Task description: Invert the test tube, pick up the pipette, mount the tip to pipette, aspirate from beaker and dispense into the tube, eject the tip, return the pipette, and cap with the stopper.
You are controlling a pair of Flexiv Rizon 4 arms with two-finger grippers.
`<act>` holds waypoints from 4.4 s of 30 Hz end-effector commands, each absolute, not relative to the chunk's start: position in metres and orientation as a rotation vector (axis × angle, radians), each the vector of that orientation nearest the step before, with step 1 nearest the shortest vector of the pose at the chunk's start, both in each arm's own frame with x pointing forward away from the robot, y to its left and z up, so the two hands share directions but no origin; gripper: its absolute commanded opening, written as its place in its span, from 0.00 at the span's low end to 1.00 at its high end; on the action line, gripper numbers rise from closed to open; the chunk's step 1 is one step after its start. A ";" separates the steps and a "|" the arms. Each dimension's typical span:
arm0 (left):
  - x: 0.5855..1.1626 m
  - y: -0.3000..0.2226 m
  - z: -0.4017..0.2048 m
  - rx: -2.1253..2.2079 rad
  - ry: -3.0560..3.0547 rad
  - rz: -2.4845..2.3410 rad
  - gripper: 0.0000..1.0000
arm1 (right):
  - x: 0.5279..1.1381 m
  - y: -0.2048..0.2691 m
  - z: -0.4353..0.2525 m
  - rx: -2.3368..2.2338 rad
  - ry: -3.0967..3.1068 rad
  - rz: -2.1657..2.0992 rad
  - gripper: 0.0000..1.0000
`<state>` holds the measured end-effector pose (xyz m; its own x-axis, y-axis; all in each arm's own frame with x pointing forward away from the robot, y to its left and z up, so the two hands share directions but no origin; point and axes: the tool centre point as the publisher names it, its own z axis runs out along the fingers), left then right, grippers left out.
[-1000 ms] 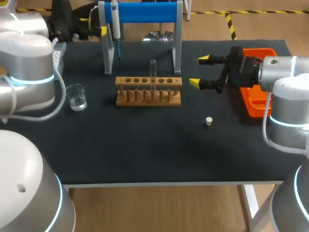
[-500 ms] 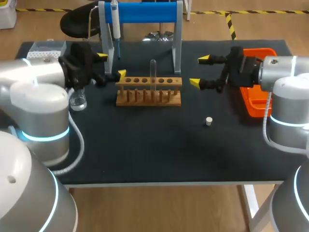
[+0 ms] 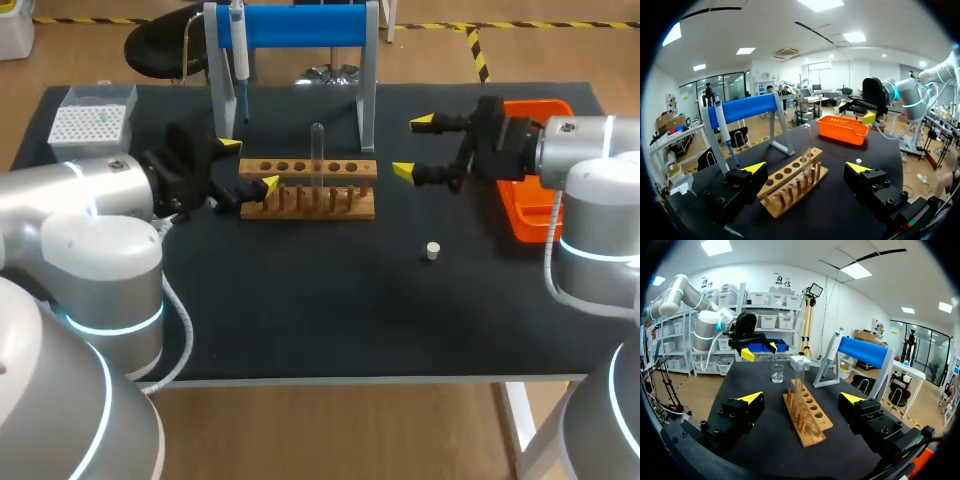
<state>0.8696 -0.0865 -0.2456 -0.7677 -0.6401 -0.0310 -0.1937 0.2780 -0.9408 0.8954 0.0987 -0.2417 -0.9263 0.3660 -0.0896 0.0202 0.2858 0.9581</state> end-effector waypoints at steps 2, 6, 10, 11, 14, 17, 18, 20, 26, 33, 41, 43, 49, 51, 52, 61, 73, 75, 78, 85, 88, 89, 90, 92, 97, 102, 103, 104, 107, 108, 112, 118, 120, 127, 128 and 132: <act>0.869 -0.086 -0.248 -0.748 2.133 -1.507 1.00 | 0.895 0.098 -0.242 0.354 2.267 1.682 1.00; 0.869 -0.086 -0.248 -0.748 2.133 -1.507 1.00 | 0.895 0.098 -0.242 0.354 2.267 1.682 1.00; 0.869 -0.086 -0.248 -0.748 2.133 -1.507 1.00 | 0.904 0.107 -0.241 0.299 2.279 1.713 1.00; 0.869 -0.086 -0.248 -0.748 2.133 -1.507 1.00 | 0.908 0.111 -0.241 0.278 2.286 1.727 1.00; 0.869 -0.086 -0.248 -0.748 2.133 -1.507 1.00 | 0.921 0.125 -0.241 0.190 2.313 1.766 1.00; 0.869 -0.086 -0.248 -0.748 2.133 -1.507 1.00 | 0.930 0.137 -0.241 0.108 2.334 1.825 1.00; 0.869 -0.086 -0.248 -0.748 2.133 -1.507 1.00 | 0.933 0.142 -0.241 0.072 2.334 1.855 1.00; 0.869 -0.086 -0.248 -0.748 2.133 -1.507 1.00 | 0.936 0.149 -0.241 0.028 2.343 1.886 1.00; 0.869 -0.086 -0.248 -0.748 2.133 -1.507 1.00 | 0.949 0.173 -0.245 -0.062 2.356 1.987 1.00; 0.869 -0.086 -0.248 -0.748 2.133 -1.507 1.00 | 0.957 0.195 -0.250 -0.098 2.345 2.103 1.00; 0.869 -0.086 -0.248 -0.748 2.133 -1.507 1.00 | 0.958 0.204 -0.258 -0.082 2.325 2.190 1.00; 0.869 -0.086 -0.248 -0.748 2.133 -1.507 1.00 | 0.956 0.206 -0.260 -0.087 2.328 2.189 1.00; 0.869 -0.086 -0.248 -0.748 2.133 -1.507 1.00 | 0.953 0.212 -0.264 -0.089 2.320 2.212 0.97; 0.869 -0.086 -0.248 -0.748 2.133 -1.507 1.00 | 0.952 0.216 -0.265 -0.087 2.313 2.224 0.93; 0.869 -0.086 -0.248 -0.748 2.133 -1.507 1.00 | 0.951 0.218 -0.265 -0.087 2.312 2.223 0.90; 0.869 -0.086 -0.248 -0.748 2.133 -1.507 1.00 | 0.941 0.231 -0.270 -0.071 2.296 2.223 0.72; 0.869 -0.086 -0.248 -0.748 2.133 -1.507 1.00 | 0.939 0.242 -0.274 -0.096 2.293 2.198 0.60; 0.869 -0.086 -0.248 -0.748 2.133 -1.507 1.00 | 0.940 0.243 -0.275 -0.099 2.293 2.195 0.59; 0.869 -0.086 -0.248 -0.748 2.133 -1.507 1.00 | 0.942 0.244 -0.276 -0.102 2.293 2.194 0.55; 0.869 -0.086 -0.248 -0.748 2.133 -1.507 1.00 | 0.943 0.246 -0.276 -0.098 2.286 2.211 0.41; 0.869 -0.086 -0.248 -0.748 2.133 -1.507 1.00 | 0.944 0.246 -0.276 -0.098 2.288 2.213 0.40; 0.869 -0.086 -0.248 -0.748 2.133 -1.507 1.00 | 0.944 0.246 -0.275 -0.098 2.288 2.214 0.38; 0.869 -0.086 -0.248 -0.748 2.133 -1.507 1.00 | 0.944 0.246 -0.275 -0.098 2.288 2.214 0.35; 0.869 -0.086 -0.248 -0.748 2.133 -1.507 1.00 | 0.944 0.246 -0.275 -0.096 2.290 2.214 0.24; 0.869 -0.086 -0.248 -0.748 2.133 -1.507 1.00 | 0.945 0.247 -0.274 -0.085 2.295 2.216 0.00; 0.869 -0.086 -0.248 -0.748 2.133 -1.507 1.00 | 0.946 0.247 -0.273 -0.075 2.294 2.219 0.00; 0.869 -0.086 -0.248 -0.748 2.133 -1.507 1.00 | 0.946 0.247 -0.272 -0.073 2.294 2.219 0.00; 0.869 -0.086 -0.248 -0.748 2.133 -1.507 1.00 | 0.946 0.247 -0.272 -0.071 2.294 2.219 0.00; 0.869 -0.086 -0.248 -0.748 2.133 -1.507 1.00 | 0.947 0.247 -0.271 -0.068 2.295 2.218 0.00; 0.869 -0.086 -0.248 -0.748 2.133 -1.507 1.00 | 0.947 0.247 -0.270 -0.064 2.297 2.218 0.00; 0.869 -0.086 -0.248 -0.748 2.133 -1.507 1.00 | 0.947 0.247 -0.268 -0.061 2.300 2.222 0.00; 0.869 -0.086 -0.248 -0.748 2.133 -1.507 1.00 | 0.947 0.247 -0.262 -0.055 2.292 2.233 0.00; 0.869 -0.086 -0.248 -0.748 2.133 -1.507 1.00 | 0.947 0.247 -0.261 -0.053 2.291 2.232 0.00; 0.869 -0.086 -0.248 -0.748 2.133 -1.507 1.00 | 0.947 0.247 -0.258 -0.028 2.309 2.226 0.00; 0.869 -0.086 -0.248 -0.748 2.133 -1.507 1.00 | 0.948 0.247 -0.258 -0.022 2.312 2.227 0.00; 0.869 -0.086 -0.248 -0.748 2.133 -1.507 1.00 | 0.948 0.247 -0.254 -0.010 2.316 2.233 0.00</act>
<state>0.8690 -0.0862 -0.2464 -0.7661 -0.6419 -0.0323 -0.1878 0.2717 -0.9439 0.9488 0.2474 -0.2571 -0.9970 -0.0590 0.0494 0.0476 0.0327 0.9983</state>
